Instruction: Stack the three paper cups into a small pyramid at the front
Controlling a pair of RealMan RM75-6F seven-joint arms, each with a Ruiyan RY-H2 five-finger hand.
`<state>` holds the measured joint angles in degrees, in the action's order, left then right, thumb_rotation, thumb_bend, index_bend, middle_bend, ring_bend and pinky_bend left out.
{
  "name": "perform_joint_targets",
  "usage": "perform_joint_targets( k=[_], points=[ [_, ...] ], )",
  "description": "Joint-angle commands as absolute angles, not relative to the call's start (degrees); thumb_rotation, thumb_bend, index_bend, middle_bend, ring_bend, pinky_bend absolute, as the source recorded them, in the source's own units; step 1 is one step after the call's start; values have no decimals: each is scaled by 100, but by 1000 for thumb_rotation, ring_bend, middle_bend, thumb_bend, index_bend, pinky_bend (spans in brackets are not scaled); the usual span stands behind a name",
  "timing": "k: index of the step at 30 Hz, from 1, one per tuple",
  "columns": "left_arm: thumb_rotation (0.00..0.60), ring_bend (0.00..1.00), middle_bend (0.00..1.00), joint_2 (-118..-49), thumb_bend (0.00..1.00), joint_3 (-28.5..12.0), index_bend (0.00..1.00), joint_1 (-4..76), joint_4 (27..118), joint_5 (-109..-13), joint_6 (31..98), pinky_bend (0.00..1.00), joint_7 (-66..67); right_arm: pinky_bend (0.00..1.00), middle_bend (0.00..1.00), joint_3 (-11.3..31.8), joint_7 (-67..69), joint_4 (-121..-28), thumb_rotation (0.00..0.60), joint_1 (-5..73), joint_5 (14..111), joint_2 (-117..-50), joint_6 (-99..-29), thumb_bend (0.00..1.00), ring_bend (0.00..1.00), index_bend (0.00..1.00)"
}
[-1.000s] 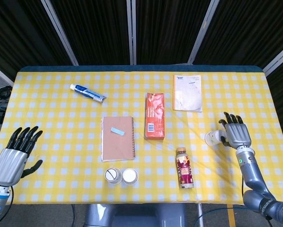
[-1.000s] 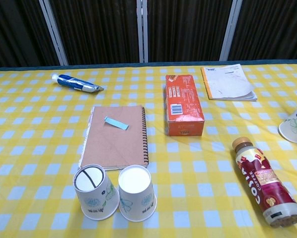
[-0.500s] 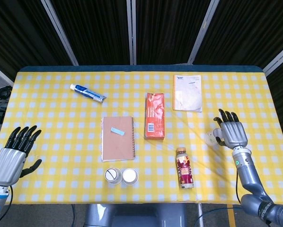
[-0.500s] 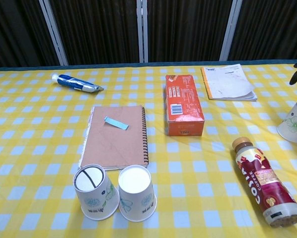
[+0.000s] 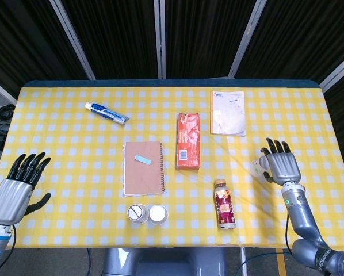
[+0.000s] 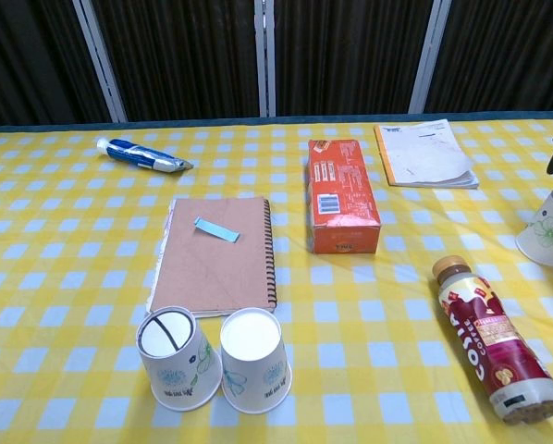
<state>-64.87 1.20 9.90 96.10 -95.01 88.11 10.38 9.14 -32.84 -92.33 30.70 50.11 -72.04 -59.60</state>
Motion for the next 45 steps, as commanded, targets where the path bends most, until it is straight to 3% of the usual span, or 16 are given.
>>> perform_joint_targets(
  k=[1, 9, 14, 20, 33, 45],
  points=[
    [600, 0, 0, -6492, 258, 111, 0, 989, 9613, -9496, 8792, 0, 1039, 23, 0, 886, -3313, -9144, 600, 3118, 4877, -7270, -5885, 221, 0, 223],
    [600, 0, 0, -6491, 258, 82, 0, 984, 9614, -9493, 8741, 0, 1035, 57, 4, 848, -3068, -8673, 600, 3158, 4905, -7557, -5835, 215, 0, 344],
    [600, 0, 0, -6485, 258, 68, 0, 976, 9613, -9489, 8731, 0, 1020, 120, 81, 839, -2822, -8402, 600, 3124, 5061, -7719, -5872, 217, 0, 459],
    [600, 0, 0, -6485, 258, 52, 0, 977, 9618, -9487, 8708, 0, 1022, 138, 102, 847, -2591, -8431, 600, 3086, 5427, -7745, -6046, 216, 0, 479],
    [600, 0, 0, -6479, 258, 33, 0, 958, 9628, -9514, 8709, 0, 1026, 151, 116, 1050, -2563, -9965, 600, 3227, 6240, -7326, -6422, 216, 0, 482],
    [600, 0, 0, -6462, 258, 30, 0, 952, 9606, -9544, 8697, 0, 970, 156, 134, 1154, -2458, -11138, 600, 3562, 6929, -7579, -6352, 216, 0, 492]
  ],
)
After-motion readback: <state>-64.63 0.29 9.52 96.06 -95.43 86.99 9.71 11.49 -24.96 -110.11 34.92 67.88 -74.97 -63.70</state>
